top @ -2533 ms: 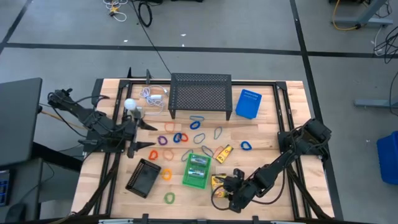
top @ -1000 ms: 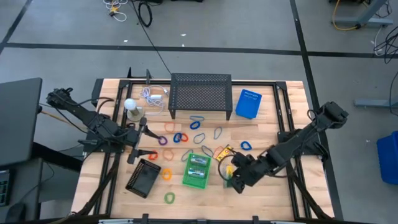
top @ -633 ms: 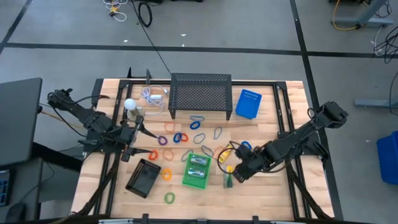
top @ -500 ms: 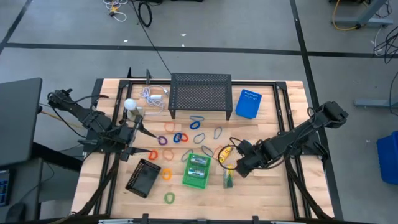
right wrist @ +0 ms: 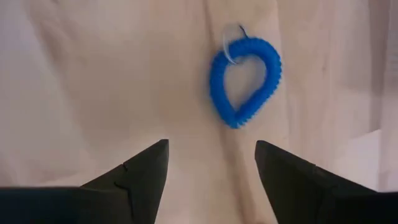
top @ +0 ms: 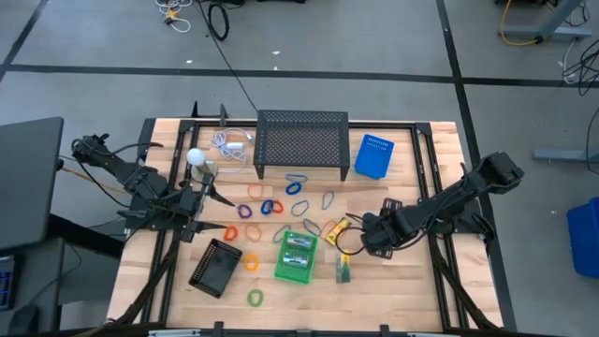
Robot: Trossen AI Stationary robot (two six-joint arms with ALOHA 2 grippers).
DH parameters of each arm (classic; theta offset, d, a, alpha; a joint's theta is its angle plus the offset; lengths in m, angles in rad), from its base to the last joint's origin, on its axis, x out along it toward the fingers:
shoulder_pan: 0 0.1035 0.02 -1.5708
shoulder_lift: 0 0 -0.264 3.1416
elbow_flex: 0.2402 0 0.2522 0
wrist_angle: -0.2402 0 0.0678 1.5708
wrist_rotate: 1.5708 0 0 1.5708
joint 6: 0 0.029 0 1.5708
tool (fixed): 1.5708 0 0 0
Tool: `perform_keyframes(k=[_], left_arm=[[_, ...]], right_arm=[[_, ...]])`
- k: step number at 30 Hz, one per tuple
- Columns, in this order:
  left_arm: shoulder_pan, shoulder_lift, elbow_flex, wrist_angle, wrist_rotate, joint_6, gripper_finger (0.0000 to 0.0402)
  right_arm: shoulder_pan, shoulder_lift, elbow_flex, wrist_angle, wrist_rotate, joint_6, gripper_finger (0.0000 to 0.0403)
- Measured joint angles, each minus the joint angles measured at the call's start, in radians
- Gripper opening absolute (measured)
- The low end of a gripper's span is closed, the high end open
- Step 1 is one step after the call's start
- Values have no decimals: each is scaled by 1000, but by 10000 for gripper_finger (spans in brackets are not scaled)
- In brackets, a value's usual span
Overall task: Pick & Place Office Desk Supplies
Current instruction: Put the blue spring keychain into the blue bin
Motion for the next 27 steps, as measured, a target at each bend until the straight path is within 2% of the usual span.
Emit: perform_keyframes(k=[10,22,27], left_arm=[[0,0,0,3,-36,-14,283],[0,2,0,10,-90,-20,283],[0,2,0,10,-109,-27,283]], right_arm=[[-44,0,-48,113,7,-174,190],[-147,0,-48,173,-4,-397,185],[-194,0,-48,186,-54,-464,185]])
